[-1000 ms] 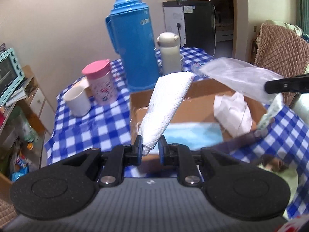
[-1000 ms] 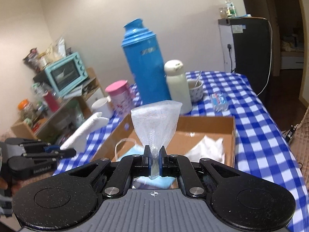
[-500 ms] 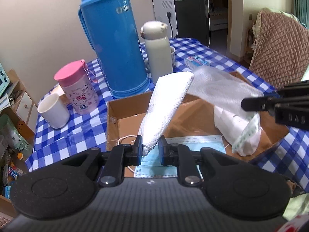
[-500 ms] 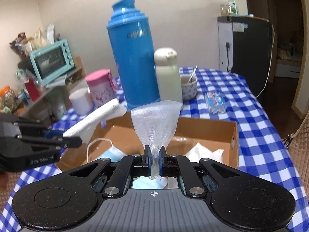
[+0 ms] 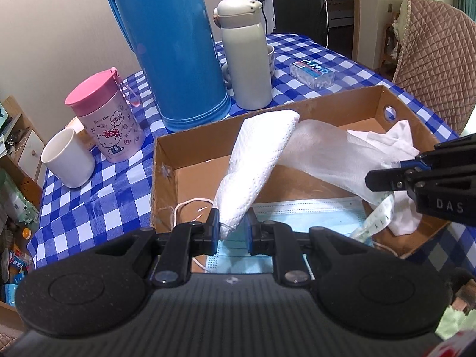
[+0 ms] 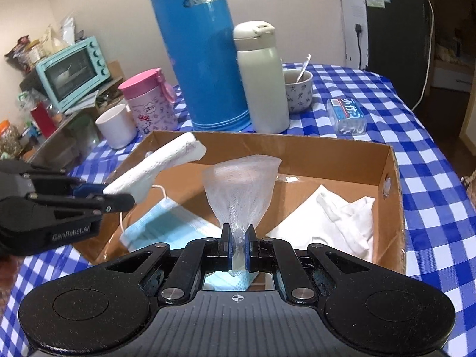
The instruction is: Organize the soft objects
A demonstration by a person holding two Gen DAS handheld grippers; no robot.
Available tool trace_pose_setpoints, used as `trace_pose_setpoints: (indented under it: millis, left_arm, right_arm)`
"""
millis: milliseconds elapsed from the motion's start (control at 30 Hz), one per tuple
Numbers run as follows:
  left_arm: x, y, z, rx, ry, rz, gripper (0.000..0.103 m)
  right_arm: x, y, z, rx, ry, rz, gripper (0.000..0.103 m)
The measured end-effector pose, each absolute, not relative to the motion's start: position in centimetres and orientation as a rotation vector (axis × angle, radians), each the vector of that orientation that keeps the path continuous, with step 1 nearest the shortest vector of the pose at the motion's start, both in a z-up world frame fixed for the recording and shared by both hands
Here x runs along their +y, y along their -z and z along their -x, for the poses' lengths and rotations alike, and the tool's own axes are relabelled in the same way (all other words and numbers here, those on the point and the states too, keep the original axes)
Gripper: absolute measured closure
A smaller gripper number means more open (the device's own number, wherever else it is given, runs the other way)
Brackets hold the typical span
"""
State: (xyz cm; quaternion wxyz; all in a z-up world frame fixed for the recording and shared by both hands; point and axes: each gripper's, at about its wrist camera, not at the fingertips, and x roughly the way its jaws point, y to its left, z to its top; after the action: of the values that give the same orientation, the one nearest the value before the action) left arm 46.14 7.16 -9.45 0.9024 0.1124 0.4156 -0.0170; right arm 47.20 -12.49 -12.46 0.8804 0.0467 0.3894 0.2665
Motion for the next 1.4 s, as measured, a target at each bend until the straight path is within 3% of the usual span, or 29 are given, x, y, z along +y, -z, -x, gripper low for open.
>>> trace_pose_setpoints:
  millis: [133,267,367,533,633,667,700,1400]
  left_arm:
    - [7.3,10.0,-46.8,0.873,0.030,-0.234,0.086]
    - [7.3,10.6,-47.1,0.888,0.025,-0.234,0.086]
    - [7.3,10.8,-47.2,0.894,0.028,-0.229,0.086]
    - [7.3,11.0,-47.4,0.896,0.023,-0.226,0.084]
    - [7.1,11.1,-47.4,0.875,0.010,-0.237,0.069]
    - [7.0,11.1,-47.4,0.873,-0.003,-0.243,0.055]
    - [7.0,11.1,-47.4,0.868,-0.010,-0.246,0.051]
    - [7.7,9.4,-45.2,0.875,-0.005,-0.174,0.050]
  right_arm:
    - [-12.4,12.9,-48.1,0.835,-0.538,-0.136,0.092]
    - [-12.6,13.1,-48.3,0.832,-0.503,-0.146,0.049]
    - [-12.6,13.1,-48.2,0.825,-0.492,-0.127,0.042]
    - [-13.0,13.2,-48.2,0.830,-0.480,-0.126,0.040]
    - [-13.1,13.1,-48.1,0.831,-0.482,-0.120,0.040]
    - [-13.1,13.0,-48.0,0.831,-0.484,-0.111,0.040]
    - [-13.1,13.0,-48.0,0.828,-0.486,-0.104,0.039]
    - [-13.9,11.3,-45.4,0.823,-0.493,-0.086,0.039]
